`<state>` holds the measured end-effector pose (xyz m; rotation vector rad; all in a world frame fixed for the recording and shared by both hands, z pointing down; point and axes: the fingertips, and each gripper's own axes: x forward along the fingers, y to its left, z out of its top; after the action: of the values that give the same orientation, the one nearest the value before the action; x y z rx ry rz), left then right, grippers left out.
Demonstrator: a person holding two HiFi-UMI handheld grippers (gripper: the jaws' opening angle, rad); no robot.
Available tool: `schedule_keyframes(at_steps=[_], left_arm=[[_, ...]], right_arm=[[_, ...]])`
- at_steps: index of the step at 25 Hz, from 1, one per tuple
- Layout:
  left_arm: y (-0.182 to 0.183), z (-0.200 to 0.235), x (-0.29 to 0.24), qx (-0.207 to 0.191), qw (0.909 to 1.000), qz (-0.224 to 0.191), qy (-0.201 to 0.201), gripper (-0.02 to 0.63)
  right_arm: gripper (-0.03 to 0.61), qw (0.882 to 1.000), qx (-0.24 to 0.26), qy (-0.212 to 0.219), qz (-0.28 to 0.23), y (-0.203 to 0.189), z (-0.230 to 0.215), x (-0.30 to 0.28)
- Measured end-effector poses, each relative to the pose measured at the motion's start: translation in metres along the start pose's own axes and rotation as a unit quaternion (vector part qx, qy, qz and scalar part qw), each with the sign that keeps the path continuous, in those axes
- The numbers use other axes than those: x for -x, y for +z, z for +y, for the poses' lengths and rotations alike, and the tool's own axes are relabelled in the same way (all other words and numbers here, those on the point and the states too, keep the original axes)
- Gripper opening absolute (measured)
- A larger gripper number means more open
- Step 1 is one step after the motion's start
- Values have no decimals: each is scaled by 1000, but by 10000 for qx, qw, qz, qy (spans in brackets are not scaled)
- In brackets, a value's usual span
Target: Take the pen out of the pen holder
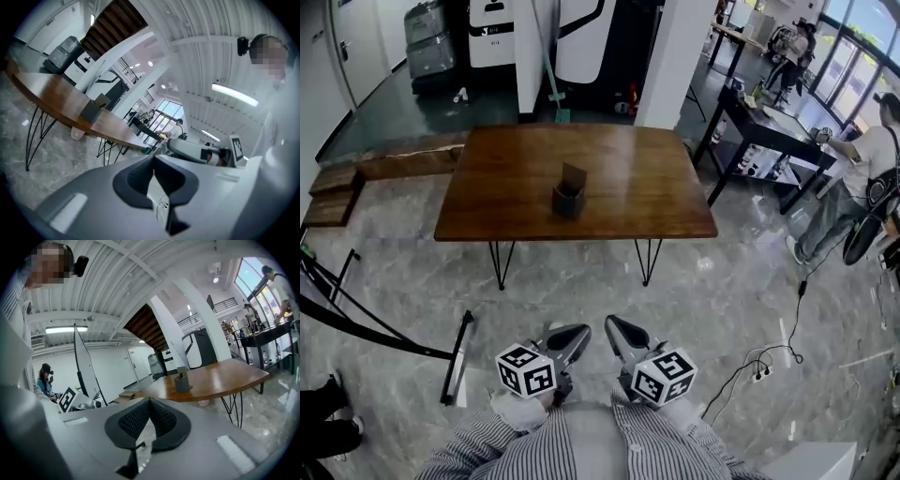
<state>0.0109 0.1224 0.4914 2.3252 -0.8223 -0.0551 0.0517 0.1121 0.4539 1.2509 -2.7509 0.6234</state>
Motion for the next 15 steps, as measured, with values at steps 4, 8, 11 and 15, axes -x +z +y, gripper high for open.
schedule_keyframes(at_steps=[4, 8, 11, 15], left_arm=[[48, 36, -21, -130, 9999, -111, 21, 8], [88, 68, -44, -306, 9995, -10, 20, 8], [126, 96, -58, -412, 9991, -85, -3, 8], [173, 134, -80, -413, 9989, -211, -23, 8]], right_arm=[[-2, 9996, 115, -110, -215, 36, -25, -44], [-2, 9987, 138, -148, -467, 74, -48, -89], [-1, 9984, 214, -113, -509, 97, -62, -129], [-1, 9978, 334, -145, -546, 123, -84, -174]])
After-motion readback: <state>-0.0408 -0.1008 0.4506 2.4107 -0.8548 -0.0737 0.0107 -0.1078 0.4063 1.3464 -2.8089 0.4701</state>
